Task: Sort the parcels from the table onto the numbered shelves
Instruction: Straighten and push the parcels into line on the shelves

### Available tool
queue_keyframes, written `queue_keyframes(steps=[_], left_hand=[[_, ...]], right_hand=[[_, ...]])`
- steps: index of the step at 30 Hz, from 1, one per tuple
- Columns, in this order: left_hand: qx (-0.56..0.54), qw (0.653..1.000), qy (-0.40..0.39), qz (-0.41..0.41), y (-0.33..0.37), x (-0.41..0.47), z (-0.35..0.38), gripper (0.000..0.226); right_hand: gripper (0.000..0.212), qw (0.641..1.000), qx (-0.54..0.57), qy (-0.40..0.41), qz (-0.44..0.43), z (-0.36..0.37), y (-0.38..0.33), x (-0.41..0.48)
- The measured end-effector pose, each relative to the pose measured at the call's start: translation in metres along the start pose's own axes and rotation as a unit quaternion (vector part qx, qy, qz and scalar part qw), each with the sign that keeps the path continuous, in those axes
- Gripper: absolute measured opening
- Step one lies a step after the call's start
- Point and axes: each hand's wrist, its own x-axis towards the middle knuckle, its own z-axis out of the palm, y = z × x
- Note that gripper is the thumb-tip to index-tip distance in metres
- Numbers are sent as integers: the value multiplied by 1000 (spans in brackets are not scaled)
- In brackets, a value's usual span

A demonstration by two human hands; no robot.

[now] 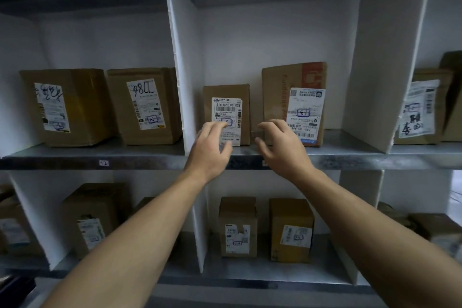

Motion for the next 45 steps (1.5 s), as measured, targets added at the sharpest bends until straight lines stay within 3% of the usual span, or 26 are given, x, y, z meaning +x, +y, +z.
queue_keyframes(steps=[7,15,28,39,45], left_hand=[[-22,998,-48,39,37,7,28,45],[-15,997,-79,7,68,23,56,49],[87,988,-121,-47,74,41,71,50],[67,986,-143,-55,95,48,96,55],[66,988,-134,-39,108,50,106,52]], right_hand=[[41,980,-199,23,11,-47,36,-31],[37,963,-268,2,14,-68,74,-31],[42,978,-204,-15,-26,-68,107,-3],[44,998,-35,-21,47,-72,129,1],[47,996,-31,-24,76,-81,144,3]])
